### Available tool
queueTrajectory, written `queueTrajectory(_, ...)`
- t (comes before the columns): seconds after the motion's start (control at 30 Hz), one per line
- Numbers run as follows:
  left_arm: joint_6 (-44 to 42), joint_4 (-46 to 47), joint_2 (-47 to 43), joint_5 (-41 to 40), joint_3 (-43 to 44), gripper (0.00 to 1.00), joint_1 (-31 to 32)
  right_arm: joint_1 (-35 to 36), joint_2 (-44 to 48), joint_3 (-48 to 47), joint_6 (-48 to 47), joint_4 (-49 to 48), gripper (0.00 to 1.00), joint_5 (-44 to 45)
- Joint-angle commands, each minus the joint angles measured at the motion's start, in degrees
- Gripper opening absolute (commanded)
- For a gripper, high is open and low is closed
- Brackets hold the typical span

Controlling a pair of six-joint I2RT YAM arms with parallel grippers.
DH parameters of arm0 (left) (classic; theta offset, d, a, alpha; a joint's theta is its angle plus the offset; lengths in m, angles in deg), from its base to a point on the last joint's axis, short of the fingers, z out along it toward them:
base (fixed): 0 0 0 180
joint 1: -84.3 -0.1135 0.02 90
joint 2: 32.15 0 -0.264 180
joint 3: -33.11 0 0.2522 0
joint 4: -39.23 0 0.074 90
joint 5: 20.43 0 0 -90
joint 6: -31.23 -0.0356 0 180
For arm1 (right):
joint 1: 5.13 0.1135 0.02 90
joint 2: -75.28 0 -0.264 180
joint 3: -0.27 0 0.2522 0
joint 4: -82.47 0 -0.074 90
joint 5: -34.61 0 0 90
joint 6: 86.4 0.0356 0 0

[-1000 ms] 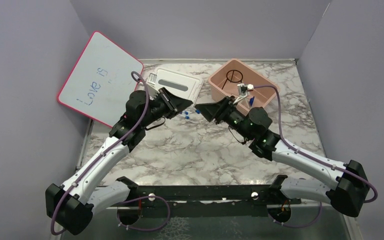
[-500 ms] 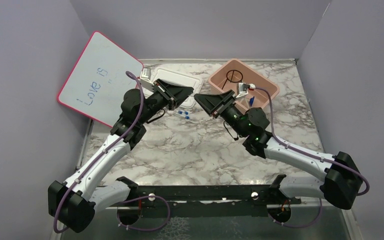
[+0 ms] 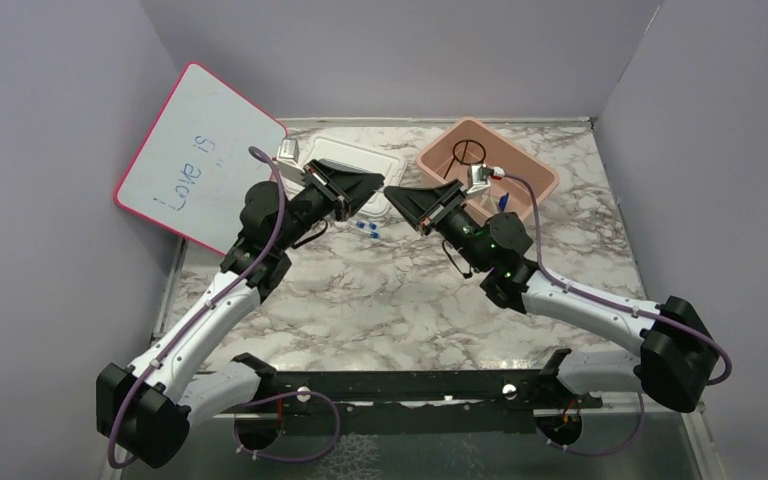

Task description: Organize the chemistry lab equipment

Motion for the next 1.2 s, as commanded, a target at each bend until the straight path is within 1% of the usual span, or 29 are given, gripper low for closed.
queueTrajectory(0.0,-2.13,-3.57,-2.49,-1.78,-0.78,0.26,-0.70,-0.15,0.16,-3.74,-2.92,3.55,0.10,0.10)
queueTrajectory(0.07,-5.06,-7.67,-4.15,-4.98,-0.63,0.45,-1.05,-0.20,0.37,-4.84,-6.18,7.35,0.09,0.50)
queueTrajectory(0.17,-12.04,-16.27,-7.38,-11.14,0.44,0.64,-2.21,-0.30,-0.07,-7.42,-12.87,15.36,0.09,0.15)
queueTrajectory(0.2,-15.24,-20.47,-8.48,-14.47,1.13,0.73,-2.42,-0.24,-0.44,-8.64,-16.42,18.39,0.09,-0.35)
queueTrajectory(0.3,-25.55,-31.98,-11.93,-26.57,3.69,0.89,-2.50,-0.19,-2.40,-12.51,-26.58,28.44,0.09,-0.85)
queueTrajectory(0.33,-29.26,-35.19,-12.68,-30.49,4.75,0.91,-2.50,-0.20,-3.00,-13.53,-30.04,31.13,0.09,-0.71)
queueTrajectory(0.37,-33.59,-38.64,-13.21,-34.78,5.90,0.93,-2.50,-0.15,-3.99,-14.58,-33.08,33.79,0.09,-0.72)
queueTrajectory(0.47,-44.34,-44.64,-13.80,-43.50,9.72,0.94,-2.50,-0.07,-8.32,-20.24,-41.92,43.39,0.09,-1.69)
queueTrajectory(0.53,-49.96,-46.92,-13.71,-47.63,13.15,0.94,-2.50,0.79,-11.77,-24.05,-46.73,47.95,0.09,-3.27)
queueTrajectory(0.67,-57.89,-49.15,-13.31,-53.51,18.31,0.94,-2.50,4.02,-19.97,-34.47,-54.05,58.72,0.10,-1.52)
queueTrajectory(0.73,-60.36,-50.33,-13.16,-55.58,21.39,0.94,-2.50,5.95,-24.23,-39.61,-56.83,63.43,0.10,-0.72)
queueTrajectory(0.87,-64.76,-50.87,-13.71,-58.46,26.34,0.94,-2.50,9.09,-33.77,-48.45,-58.74,70.71,0.11,0.04)
queueTrajectory(1.07,-68.72,-50.90,-15.21,-62.27,28.67,0.94,-2.50,12.75,-44.43,-59.71,-59.53,79.67,0.11,2.63)
queueTrajectory(1.17,-70.16,-50.88,-15.72,-63.85,29.26,0.94,-2.50,14.10,-47.64,-63.02,-59.49,81.40,0.11,2.15)
